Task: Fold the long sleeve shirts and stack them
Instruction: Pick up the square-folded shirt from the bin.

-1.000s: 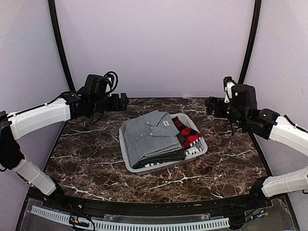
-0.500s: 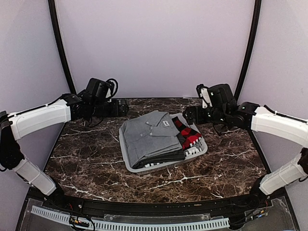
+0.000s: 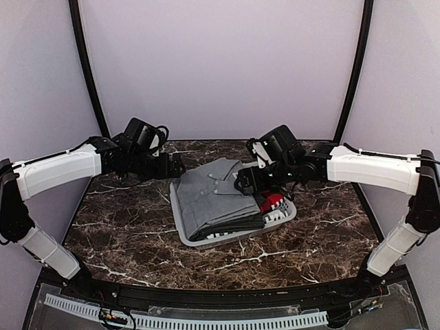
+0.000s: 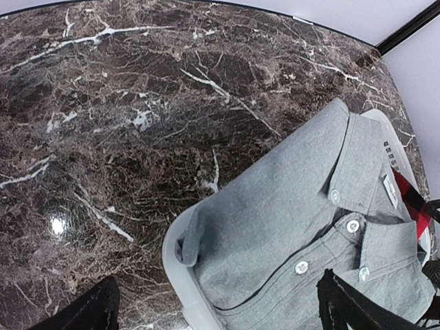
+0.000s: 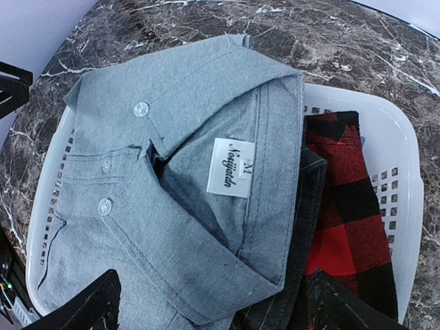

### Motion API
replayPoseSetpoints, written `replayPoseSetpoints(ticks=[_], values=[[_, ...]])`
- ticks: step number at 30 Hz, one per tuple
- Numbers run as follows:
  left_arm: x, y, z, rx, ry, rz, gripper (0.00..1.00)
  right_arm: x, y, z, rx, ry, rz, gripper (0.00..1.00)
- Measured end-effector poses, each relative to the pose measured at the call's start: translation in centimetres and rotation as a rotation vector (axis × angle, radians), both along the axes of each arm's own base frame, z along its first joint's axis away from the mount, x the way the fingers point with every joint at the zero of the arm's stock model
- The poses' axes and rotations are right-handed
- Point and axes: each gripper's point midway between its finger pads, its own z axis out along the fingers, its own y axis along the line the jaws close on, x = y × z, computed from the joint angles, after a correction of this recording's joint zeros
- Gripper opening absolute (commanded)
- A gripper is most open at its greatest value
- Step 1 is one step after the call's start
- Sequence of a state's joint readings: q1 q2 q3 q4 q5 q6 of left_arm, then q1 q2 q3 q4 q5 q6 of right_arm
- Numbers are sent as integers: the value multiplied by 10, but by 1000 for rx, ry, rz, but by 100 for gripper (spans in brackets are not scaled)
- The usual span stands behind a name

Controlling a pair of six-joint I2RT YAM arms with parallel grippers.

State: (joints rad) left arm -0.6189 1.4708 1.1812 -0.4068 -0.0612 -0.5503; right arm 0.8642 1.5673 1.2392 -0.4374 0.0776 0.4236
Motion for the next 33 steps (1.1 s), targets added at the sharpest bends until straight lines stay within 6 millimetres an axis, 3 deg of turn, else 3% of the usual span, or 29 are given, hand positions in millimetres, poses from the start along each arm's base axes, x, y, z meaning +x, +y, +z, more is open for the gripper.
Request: replayPoseSetpoints(ticks=[7,14,21,26,29,31,33], values=[[-16,2,-25,9,73,-27,99,-8,7,-7,10,38,14,78],[-22,-8,-5,-51,40,-92,99,-7,13,-24,-22,50,9,66],[-25,-23,8,-109,10,-175,99,-1,20,-20,-11,36,7,25],[-30,-42,16,-156,-10,-261,99,3,31,-4,29,20,11,0],[-35,-55,18,-179,-23,-318,99,5,41,11,63,0,32,4],[-37,-63,19,-193,-31,-351,99,7,46,21,83,-13,37,36],[-37,-67,20,-202,-37,-370,98,10,46,28,79,-35,29,59]])
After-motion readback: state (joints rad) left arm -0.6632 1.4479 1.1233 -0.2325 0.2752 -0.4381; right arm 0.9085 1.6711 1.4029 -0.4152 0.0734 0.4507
